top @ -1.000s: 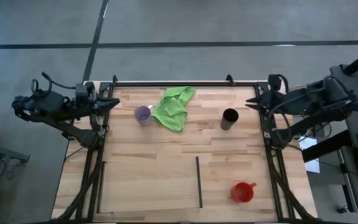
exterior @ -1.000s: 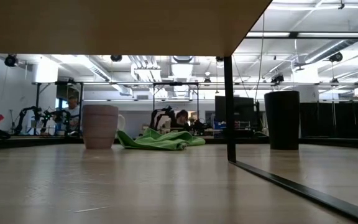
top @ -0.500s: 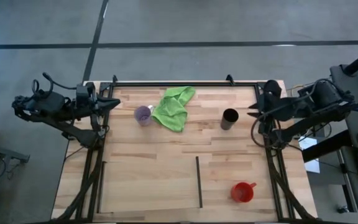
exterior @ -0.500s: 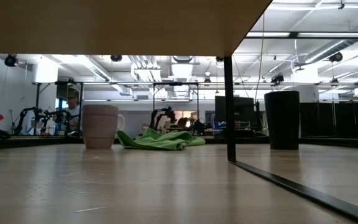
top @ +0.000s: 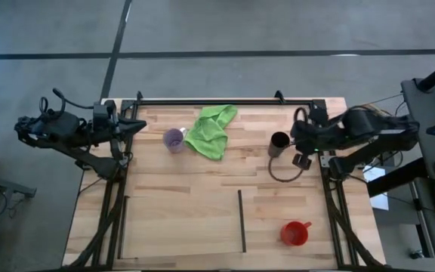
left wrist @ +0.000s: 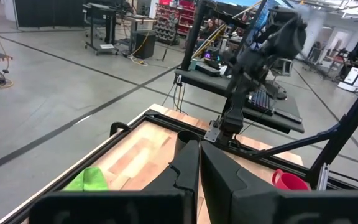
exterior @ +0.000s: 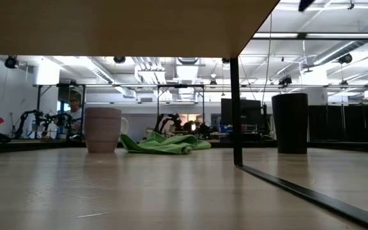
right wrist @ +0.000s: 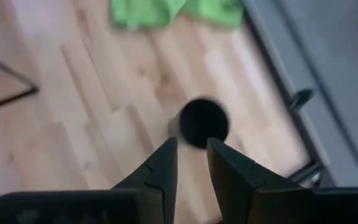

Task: Stack small to large cups/mugs on shelf
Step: Put the black cup on the shelf

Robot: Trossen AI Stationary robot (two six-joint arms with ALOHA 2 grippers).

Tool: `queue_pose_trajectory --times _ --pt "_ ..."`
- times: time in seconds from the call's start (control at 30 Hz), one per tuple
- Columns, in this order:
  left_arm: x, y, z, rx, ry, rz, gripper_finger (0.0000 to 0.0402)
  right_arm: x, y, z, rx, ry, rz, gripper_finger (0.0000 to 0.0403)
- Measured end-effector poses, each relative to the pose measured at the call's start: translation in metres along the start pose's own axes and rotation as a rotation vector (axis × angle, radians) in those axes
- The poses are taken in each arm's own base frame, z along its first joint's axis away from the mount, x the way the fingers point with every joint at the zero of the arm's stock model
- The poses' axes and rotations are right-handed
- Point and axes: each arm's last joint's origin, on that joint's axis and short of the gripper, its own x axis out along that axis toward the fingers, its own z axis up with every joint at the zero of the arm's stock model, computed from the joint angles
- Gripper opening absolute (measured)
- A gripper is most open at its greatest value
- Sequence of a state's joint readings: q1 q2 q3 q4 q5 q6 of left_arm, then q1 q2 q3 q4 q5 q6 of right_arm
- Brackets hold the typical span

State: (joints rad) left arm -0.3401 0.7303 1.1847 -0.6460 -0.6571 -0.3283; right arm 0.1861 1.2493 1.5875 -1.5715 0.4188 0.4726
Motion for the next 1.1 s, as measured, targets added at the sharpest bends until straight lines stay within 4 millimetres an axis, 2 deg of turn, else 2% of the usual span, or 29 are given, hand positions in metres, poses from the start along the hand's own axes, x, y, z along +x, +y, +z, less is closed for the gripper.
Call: queue_pose_trajectory --times 0.2,0.37,0.53,0.63,0.9,1.1 --pt "0.000 0.000 0.000 0.000 0.000 0.000 0.0000 0.027 -0.008 0.005 0.030 0.148 0.031 0.0081" --pt "0.000 0.000 0.000 0.000 0.000 0.000 0.0000 0.048 -0.027 0.013 0.036 0.254 0.090 0.0081" --pt "0.001 0.000 -0.001 0.000 0.003 0.000 0.0000 0.070 -0.047 0.024 0.064 0.323 0.070 0.0082" --pt "0.002 0.000 -0.003 0.005 0.009 0.001 0.0000 0.085 -0.055 0.030 0.104 0.380 0.140 0.0082" --pt "0.002 -0.001 -0.004 0.008 0.013 0.000 0.0000 0.126 -0.052 0.044 0.086 0.512 0.178 0.0082" --pt "0.003 -0.001 -0.004 0.010 0.015 0.001 0.0000 0.147 -0.048 0.049 0.038 0.572 0.185 0.0082"
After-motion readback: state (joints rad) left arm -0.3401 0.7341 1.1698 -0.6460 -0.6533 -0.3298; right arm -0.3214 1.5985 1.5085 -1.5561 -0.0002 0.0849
